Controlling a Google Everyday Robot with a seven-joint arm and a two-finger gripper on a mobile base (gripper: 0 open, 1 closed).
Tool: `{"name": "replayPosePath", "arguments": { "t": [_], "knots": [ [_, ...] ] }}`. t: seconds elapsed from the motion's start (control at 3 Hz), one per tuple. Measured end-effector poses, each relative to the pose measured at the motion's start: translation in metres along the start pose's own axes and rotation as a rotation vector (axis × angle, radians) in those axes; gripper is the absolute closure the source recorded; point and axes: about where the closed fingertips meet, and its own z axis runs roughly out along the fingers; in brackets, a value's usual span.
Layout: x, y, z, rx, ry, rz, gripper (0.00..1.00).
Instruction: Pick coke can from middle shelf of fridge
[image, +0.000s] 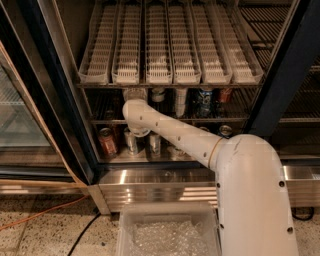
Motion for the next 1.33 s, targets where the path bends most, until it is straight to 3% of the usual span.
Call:
{"name": "replayPosePath", "arguments": {
  "t": [0.67,1.0,1.33],
  "knots": [
    [0.0,0.0,0.0,0.0,0.0,0.0,0.93],
    [0.0,0.0,0.0,0.0,0.0,0.0,1.0],
    [0.0,0.0,0.0,0.0,0.0,0.0,1.0]
  ]
}}
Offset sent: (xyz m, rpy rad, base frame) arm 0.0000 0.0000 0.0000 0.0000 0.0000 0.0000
